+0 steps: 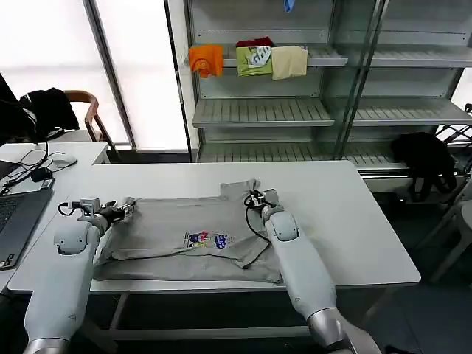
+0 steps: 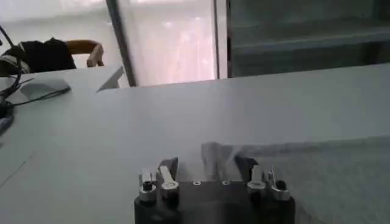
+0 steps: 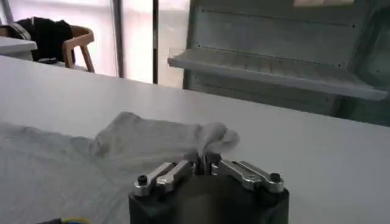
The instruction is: Fold and organize the clothes.
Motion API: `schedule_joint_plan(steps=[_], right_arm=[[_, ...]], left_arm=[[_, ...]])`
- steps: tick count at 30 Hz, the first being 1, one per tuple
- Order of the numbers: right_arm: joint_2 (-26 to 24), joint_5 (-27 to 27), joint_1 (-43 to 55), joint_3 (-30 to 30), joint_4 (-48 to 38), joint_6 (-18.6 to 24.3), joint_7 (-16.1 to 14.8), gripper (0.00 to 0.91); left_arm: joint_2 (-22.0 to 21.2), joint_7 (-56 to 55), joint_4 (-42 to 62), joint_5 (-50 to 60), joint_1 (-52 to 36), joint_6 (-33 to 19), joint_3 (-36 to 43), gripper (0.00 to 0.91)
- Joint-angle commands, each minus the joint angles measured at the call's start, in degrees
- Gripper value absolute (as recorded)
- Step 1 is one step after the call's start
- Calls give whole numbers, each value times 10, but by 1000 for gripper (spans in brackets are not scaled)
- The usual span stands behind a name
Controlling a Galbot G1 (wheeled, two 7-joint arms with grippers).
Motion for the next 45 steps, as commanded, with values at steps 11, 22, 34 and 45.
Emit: schedule_joint_plan(steps=[11, 22, 34, 45], right_arm=[[29, -1, -20, -3, 29, 3, -4, 0], [29, 61, -39, -8, 107, 20, 15, 0], [8, 146, -110, -62, 300, -38, 59, 0], [-57, 162, -198, -81, 474, -93, 87, 0]], left_arm=[[2, 25, -4, 1, 11, 5, 0, 20], [16, 13, -73, -83, 37, -14, -19, 10], [46, 14, -190, -170, 104, -7, -46, 20], [68, 18, -252, -221, 189, -4, -79, 10]])
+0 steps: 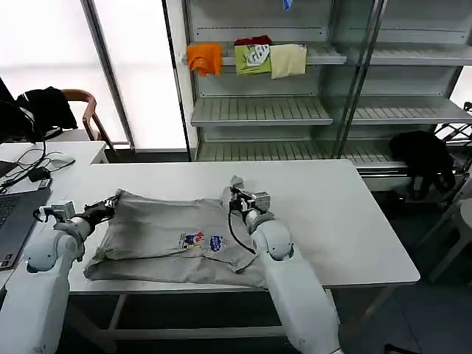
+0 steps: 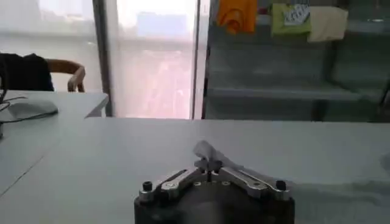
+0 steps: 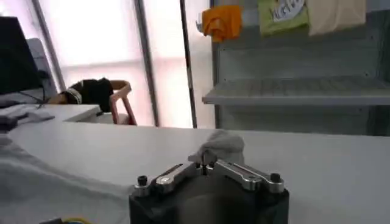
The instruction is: Fold and organize the clothes.
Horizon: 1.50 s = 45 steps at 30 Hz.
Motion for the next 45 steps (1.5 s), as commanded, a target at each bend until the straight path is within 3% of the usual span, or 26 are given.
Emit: schedule_joint_plan(steps=[1, 16, 35, 45], right_arm=[[-63, 25, -77, -16, 167, -37, 19, 0], [-88, -25, -245, 28, 267, -34, -2, 0], [-79, -48, -292, 48, 256, -13, -12, 0], [-78, -57, -305, 51, 252, 2, -19, 0]], left_arm=[[13, 2, -68, -53, 69, -1, -21, 10], [12, 18, -118, -77, 163, -5, -53, 20], [37, 24, -132, -107, 196, -1, -97, 10], [36, 27, -141, -50, 222, -2, -91, 20]])
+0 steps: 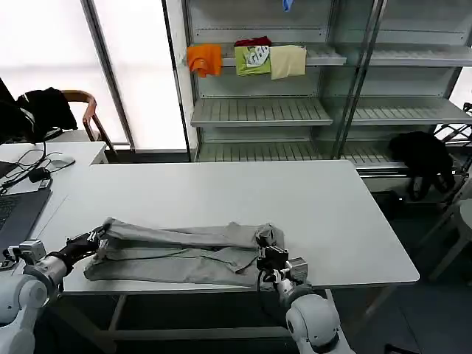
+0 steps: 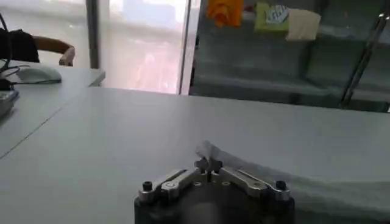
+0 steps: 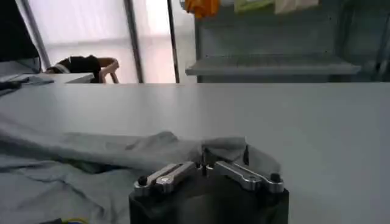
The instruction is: Fold and organize the clothes.
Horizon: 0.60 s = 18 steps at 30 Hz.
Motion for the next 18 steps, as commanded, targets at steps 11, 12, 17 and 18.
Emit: schedule_joint_plan(steps=[11, 12, 17, 18], right_arm=[[10, -135, -29, -4, 16, 31, 26, 907], [12, -152, -33, -4, 19, 29, 33, 907], [12, -235, -47, -3, 36, 5, 60, 907], [8, -235, -49, -3, 42, -1, 68, 907]], left_arm=[[-5, -11, -19, 123, 22, -3, 7, 907], [-6, -11, -20, 124, 23, -4, 7, 907], [-13, -25, -29, 129, 25, -5, 1, 907], [-16, -28, -32, 128, 25, -5, -2, 907]])
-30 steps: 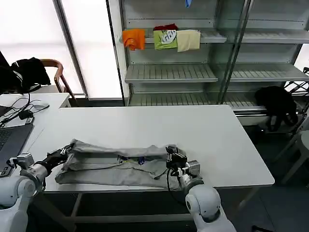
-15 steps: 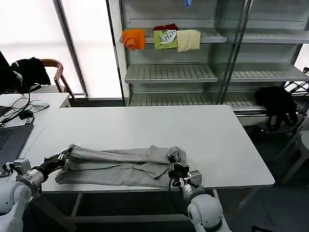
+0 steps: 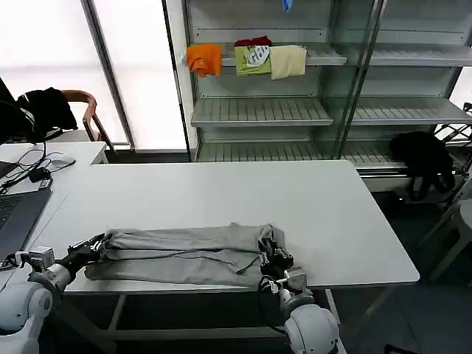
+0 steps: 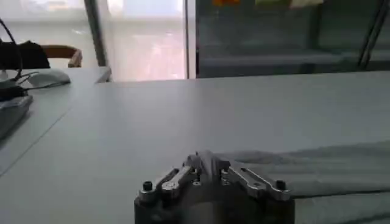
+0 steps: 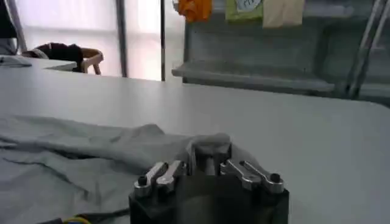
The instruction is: Fold and organize the clothes.
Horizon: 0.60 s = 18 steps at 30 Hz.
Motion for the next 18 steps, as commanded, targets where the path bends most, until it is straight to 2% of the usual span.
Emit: schedule_joint_plan(steps=[1, 5, 9, 12, 13, 15, 18], right_arm=[[-4, -117, -18, 4, 29, -16, 40, 907], [-11, -93, -24, 29, 63, -20, 32, 907], [-26, -20, -11, 63, 91, -30, 26, 907], [-50, 64, 20, 103, 93, -31, 27, 907], [-61, 123, 35, 118, 90, -31, 28, 907], [-72, 197, 57, 141, 83, -29, 29, 907], [-73, 354, 92, 179, 79, -31, 43, 907]], left_arm=[[-8, -15, -16, 33, 6, -2, -8, 907], [-19, -40, -44, 15, 21, -4, -25, 907], [-42, -70, -73, -17, 46, -7, -46, 907], [-64, -94, -96, -31, 72, -17, -55, 907], [-74, -101, -103, -30, 80, -24, -56, 907], [-91, -112, -108, -25, 90, -34, -52, 907], [-117, -132, -106, -10, 97, -54, -43, 907]])
